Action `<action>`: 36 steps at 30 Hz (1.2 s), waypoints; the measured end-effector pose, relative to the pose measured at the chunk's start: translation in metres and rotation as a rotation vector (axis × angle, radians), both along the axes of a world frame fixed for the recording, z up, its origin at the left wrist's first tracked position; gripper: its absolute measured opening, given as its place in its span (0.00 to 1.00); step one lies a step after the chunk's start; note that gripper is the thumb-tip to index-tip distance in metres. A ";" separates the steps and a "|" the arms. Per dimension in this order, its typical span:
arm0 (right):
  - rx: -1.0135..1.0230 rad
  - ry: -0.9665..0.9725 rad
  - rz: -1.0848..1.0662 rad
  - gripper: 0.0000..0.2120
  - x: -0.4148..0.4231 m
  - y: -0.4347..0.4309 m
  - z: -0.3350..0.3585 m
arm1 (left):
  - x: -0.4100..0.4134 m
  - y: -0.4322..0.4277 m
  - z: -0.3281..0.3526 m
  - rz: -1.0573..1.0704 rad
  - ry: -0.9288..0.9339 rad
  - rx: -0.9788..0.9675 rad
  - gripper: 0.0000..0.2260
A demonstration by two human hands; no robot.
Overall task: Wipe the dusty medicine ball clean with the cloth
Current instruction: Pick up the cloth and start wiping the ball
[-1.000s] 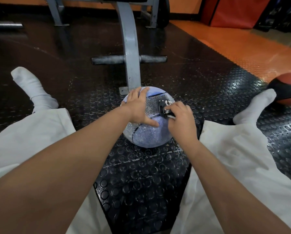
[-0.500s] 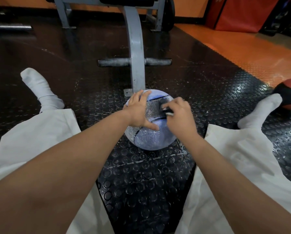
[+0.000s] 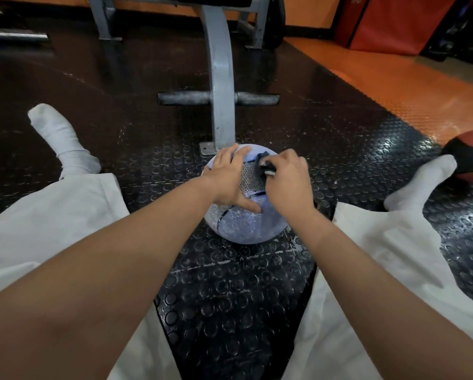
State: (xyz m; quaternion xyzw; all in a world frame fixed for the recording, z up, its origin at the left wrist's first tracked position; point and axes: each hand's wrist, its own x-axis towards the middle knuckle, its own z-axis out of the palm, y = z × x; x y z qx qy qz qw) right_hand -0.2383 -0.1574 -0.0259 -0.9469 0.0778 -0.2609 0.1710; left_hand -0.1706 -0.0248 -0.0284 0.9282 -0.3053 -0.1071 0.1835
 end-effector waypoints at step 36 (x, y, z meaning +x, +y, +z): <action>1.423 0.470 -0.162 0.17 0.034 -0.102 -0.070 | 0.019 0.020 -0.072 0.743 1.177 -1.148 0.32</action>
